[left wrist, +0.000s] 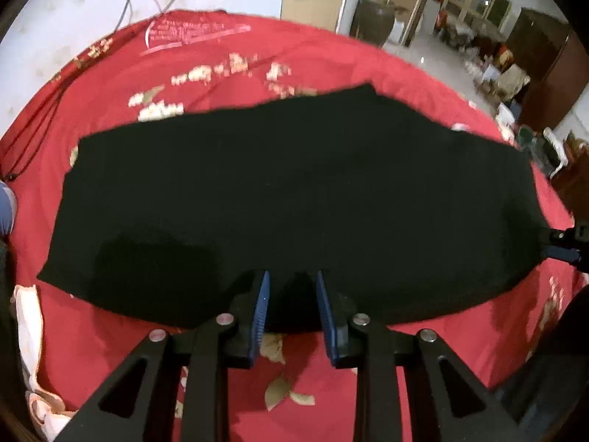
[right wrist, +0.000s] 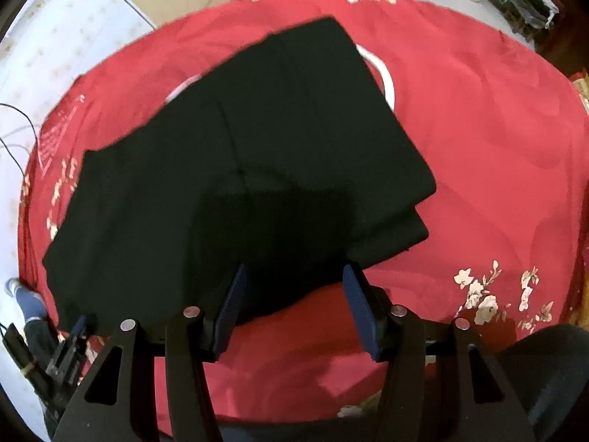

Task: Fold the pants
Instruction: 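Withdraw both grippers from the folded black pants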

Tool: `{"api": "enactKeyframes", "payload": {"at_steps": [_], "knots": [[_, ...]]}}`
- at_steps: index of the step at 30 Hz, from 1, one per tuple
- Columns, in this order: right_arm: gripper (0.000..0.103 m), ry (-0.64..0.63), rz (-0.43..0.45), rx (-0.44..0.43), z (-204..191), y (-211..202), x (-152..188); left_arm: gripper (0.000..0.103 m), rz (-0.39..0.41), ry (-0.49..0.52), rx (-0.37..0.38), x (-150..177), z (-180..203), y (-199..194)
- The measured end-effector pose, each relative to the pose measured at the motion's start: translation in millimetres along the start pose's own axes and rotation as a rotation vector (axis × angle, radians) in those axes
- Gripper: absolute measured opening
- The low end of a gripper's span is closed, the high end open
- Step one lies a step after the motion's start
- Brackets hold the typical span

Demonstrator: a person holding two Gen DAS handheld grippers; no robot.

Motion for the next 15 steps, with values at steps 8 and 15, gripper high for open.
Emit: {"api": "enactKeyframes", "payload": {"at_steps": [8, 15], "knots": [[0.055, -0.074, -0.112, -0.014, -11.8, 22.7, 25.9, 0.041, -0.083, 0.021, -0.049, 13.2, -0.9, 7.4], [0.055, -0.359, 0.127, -0.038, -78.3, -0.9, 43.5, 0.041, 0.001, 0.076, -0.024, 7.5, 18.1, -3.3]]}}
Point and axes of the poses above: each gripper's, at about its wrist camera, not at the fingertips, and y roughly the way its jaws point, z to its right, x to its underside, the point moved 7 cm from there along y, roughly the way its jaws point, and after that the axes turned 7 degrees about x, right-handed, at the moved point
